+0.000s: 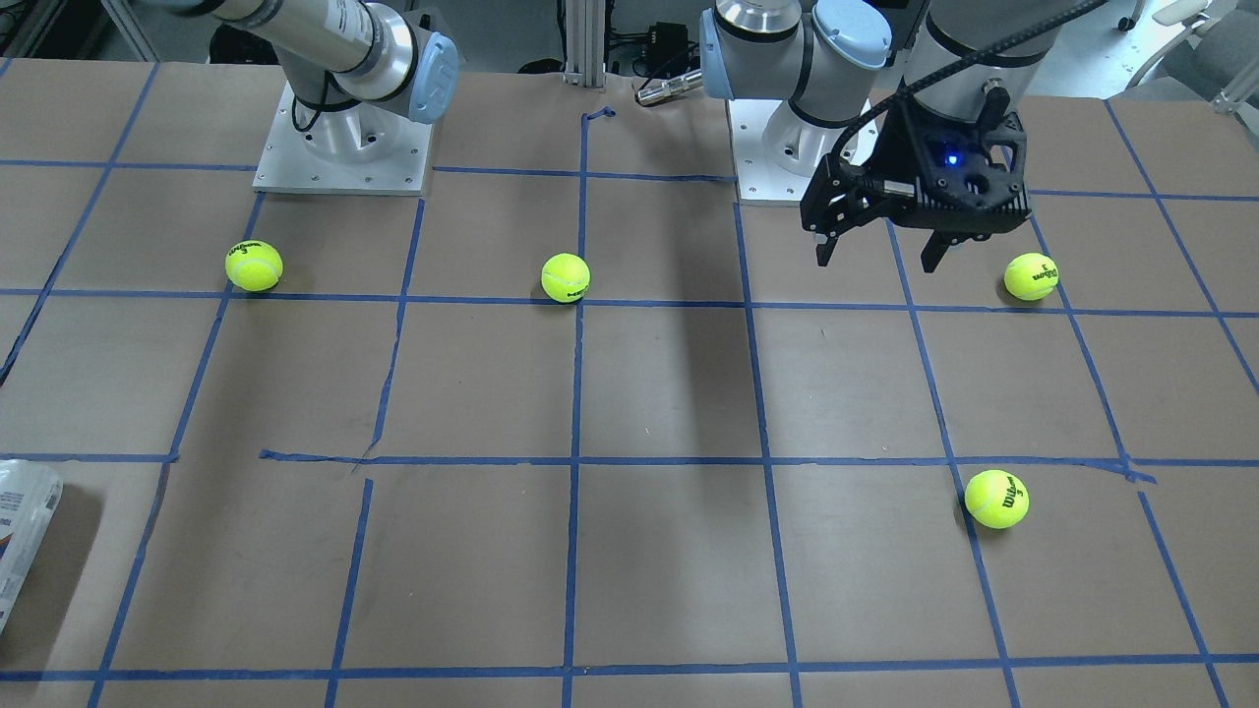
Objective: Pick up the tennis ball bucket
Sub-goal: 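Lower the right gripper around the can's lid end and close it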
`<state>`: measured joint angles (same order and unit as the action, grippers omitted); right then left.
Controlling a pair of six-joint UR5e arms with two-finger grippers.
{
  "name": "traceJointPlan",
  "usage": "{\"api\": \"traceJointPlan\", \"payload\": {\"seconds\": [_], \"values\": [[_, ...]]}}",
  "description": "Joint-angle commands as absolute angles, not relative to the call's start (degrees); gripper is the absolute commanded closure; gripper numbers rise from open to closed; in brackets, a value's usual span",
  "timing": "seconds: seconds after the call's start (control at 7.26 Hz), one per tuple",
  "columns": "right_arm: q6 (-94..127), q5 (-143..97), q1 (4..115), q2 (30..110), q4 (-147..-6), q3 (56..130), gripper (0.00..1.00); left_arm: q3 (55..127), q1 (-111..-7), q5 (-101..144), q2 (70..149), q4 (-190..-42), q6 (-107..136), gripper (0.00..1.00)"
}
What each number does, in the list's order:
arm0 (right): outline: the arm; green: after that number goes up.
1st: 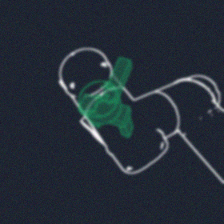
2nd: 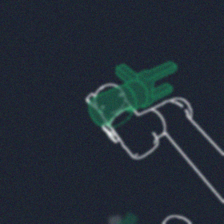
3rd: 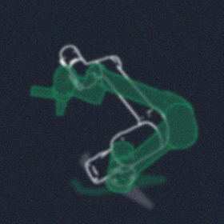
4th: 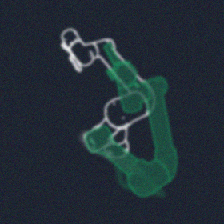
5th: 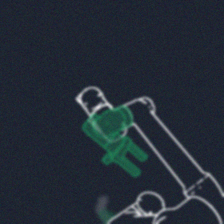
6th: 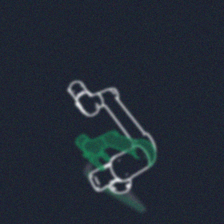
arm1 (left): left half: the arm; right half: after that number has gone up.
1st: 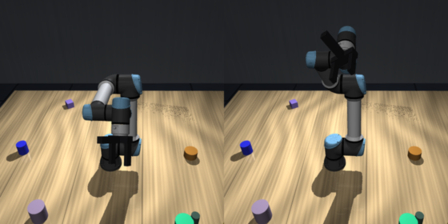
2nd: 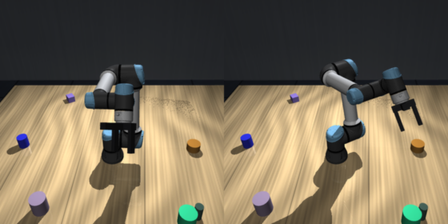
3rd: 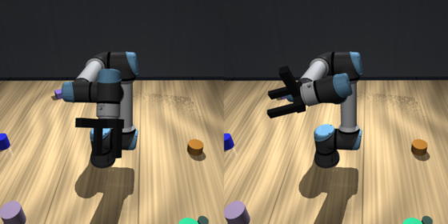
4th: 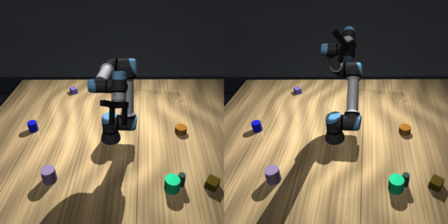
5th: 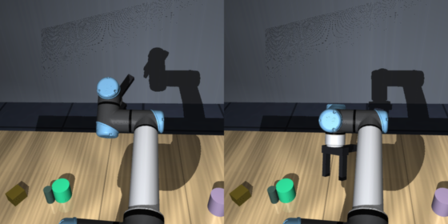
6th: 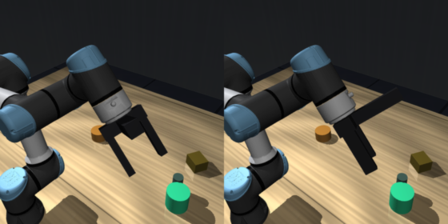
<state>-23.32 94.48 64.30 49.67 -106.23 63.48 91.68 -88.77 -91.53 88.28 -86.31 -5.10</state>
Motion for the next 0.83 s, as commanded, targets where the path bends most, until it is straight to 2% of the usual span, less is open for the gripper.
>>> {"api": "traceJointPlan", "payload": {"seconds": [0.0, 0.69], "values": [[-27.33, 94.31, 62.75, 43.87, -110.12, 61.53, 0.0, 91.76, -88.77, -91.58, 88.33, -86.13, -5.18, 0.0], [-27.16, 90.63, 62.84, 40.61, -113.29, 61.43, 0.0, 92.2, -88.86, -91.67, 88.33, -85.69, -5.18, 0.0]]}}
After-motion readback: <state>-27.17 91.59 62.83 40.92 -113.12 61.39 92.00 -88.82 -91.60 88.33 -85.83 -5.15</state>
